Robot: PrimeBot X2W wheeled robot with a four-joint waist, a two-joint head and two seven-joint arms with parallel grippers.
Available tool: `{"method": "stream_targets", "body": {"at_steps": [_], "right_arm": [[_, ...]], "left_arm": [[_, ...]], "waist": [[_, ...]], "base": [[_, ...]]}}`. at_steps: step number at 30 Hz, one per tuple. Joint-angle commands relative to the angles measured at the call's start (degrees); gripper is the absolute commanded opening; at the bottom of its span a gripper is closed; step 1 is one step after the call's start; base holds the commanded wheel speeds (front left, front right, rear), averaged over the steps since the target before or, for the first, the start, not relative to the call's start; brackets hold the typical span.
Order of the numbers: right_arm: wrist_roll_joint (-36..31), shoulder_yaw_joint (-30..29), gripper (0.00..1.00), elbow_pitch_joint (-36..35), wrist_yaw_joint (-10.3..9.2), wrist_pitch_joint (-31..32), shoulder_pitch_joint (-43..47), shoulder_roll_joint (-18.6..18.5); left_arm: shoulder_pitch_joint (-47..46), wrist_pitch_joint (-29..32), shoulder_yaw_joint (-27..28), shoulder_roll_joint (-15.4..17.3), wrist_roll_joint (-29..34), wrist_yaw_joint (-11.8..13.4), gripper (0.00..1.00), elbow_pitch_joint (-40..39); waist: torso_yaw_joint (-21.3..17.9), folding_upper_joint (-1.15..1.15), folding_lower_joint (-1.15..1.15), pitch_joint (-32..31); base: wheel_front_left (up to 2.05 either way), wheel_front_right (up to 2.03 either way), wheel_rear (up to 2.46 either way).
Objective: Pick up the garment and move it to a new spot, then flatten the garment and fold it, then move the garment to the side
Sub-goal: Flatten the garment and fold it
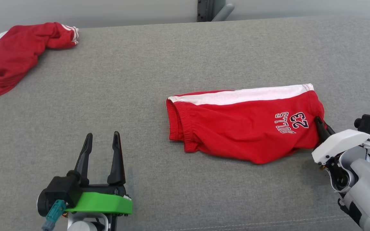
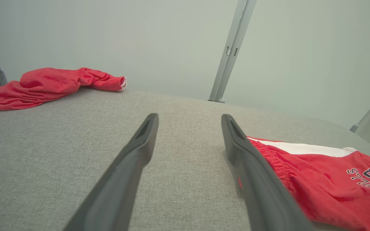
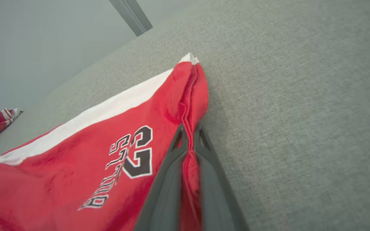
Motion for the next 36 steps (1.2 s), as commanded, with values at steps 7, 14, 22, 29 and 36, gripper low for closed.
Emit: {"method": "stream_targets", "body": {"at_steps": [7, 14, 22, 29, 36], "right_arm": [[0.92, -1.24, 0.0, 0.4, -0.08, -0.93, 0.43, 0.39], [-0.35, -1.92, 0.0, -0.6, -0.07, -1.31, -1.98, 0.24], [-3.42, 1.08, 0.0, -3.95, -0.06, -0.86, -5.59, 2.71], [-4.93, 5.0, 0.0, -6.18, -0.06, 0.98, -6.73, 6.95], [-6.26, 8.96, 0.0, -5.44, -0.06, 3.01, -6.72, 10.34]], "left_arm": [[-0.35, -0.02, 0.01, 0.12, 0.28, 0.06, 1.0, 0.72], [0.04, -0.02, -0.58, 0.11, -0.18, -0.2, 1.0, 1.53], [1.26, -0.03, -1.76, 0.11, -1.16, -0.24, 1.0, 2.22], [1.93, -0.03, -2.64, 0.11, -1.61, 0.13, 1.0, 2.35], [2.24, -0.03, -2.92, 0.11, -1.63, 0.23, 1.0, 2.24]], "waist": [[-2.29, 0.0, 0.0, -0.36], [-0.78, 0.0, 0.0, -1.31], [2.66, 0.0, 0.0, -3.58], [6.56, 0.0, 0.0, -5.17], [10.28, 0.0, 0.0, -5.49]], "base": [[0.0, 0.0, 0.0], [0.0, 0.0, 0.0], [0.0, 0.0, 0.0], [0.0, 0.0, 0.0], [0.0, 0.0, 0.0]]}}
